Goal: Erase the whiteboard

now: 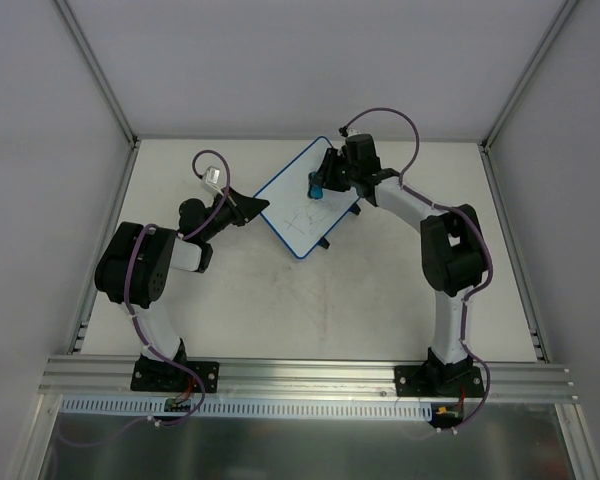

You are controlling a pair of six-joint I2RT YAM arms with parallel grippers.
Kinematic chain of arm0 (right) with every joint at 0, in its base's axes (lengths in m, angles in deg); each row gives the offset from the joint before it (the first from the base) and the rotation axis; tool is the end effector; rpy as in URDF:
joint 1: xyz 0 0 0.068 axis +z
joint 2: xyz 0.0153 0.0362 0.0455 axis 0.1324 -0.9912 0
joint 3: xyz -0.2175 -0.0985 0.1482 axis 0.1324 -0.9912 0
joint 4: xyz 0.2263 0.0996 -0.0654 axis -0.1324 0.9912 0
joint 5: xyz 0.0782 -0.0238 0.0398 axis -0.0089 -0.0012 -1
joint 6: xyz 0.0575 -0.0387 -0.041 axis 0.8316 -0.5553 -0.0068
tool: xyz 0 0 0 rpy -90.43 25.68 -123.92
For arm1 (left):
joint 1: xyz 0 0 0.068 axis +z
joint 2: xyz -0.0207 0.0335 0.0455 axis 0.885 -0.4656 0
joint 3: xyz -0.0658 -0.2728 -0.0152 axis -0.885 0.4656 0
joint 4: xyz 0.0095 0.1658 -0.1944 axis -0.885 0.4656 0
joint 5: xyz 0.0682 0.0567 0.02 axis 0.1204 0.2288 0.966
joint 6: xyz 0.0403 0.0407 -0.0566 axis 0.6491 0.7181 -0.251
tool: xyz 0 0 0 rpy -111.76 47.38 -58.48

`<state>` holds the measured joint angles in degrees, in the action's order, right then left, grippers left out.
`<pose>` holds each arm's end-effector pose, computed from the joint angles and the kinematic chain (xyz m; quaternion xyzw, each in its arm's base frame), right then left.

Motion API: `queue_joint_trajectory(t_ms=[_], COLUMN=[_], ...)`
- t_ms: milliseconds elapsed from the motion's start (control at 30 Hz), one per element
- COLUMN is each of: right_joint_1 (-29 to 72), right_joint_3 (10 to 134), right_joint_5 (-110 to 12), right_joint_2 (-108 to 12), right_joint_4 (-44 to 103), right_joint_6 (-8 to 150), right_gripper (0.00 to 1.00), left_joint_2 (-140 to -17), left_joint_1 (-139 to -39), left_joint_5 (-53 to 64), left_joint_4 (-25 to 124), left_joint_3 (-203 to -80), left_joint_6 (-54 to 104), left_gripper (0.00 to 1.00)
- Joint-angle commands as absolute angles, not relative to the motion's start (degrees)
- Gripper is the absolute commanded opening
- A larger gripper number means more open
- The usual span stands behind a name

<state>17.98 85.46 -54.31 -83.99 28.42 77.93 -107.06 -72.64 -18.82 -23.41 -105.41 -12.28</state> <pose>0.4518 0.2335 0.2316 -0.1444 0.8390 0.2653 0.4526 0.3497 -0.1024 0.1950 -0.0127 0.6710 -0.5184 0.5300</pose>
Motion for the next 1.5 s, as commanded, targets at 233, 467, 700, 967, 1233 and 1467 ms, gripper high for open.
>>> queue_joint_trajectory(t_ms=[233,467,700,967,1233,1467], right_joint_1=[25.2,26.9,26.8,23.1,16.8,13.9], right_joint_3=[81.5,81.1,80.1,74.6,68.8,64.7], right_joint_5=[-64.3,-62.3,-53.1,-53.2,-54.3,-50.2], right_joint_2=[-82.3,-80.9,-79.5,-79.0,-79.4,-78.8], right_joint_4=[19.1,19.7,24.1,19.3,14.7,14.0], right_joint_6=[71.4,69.1,68.2,72.0,76.5,78.9], right_gripper=[0.0,0.0,0.0,0.0,0.0,0.0], left_joint_2=[-108.4,-108.3,-108.0,-107.9,-108.0,-107.9], left_joint_1=[-73.1,-73.1,-73.1,-73.1,-73.1,-73.1], left_joint_5=[-22.6,-22.6,-22.4,-23.0,-23.1,-23.0], left_joint_4=[-29.1,-29.2,-29.5,-29.4,-29.7,-29.5], left_joint_3=[-106.7,-106.6,-106.2,-106.2,-106.2,-106.3], left_joint_6=[-7.6,-7.5,-7.4,-7.6,-7.8,-7.6], left_gripper=[0.0,0.0,0.0,0.0,0.0,0.0])
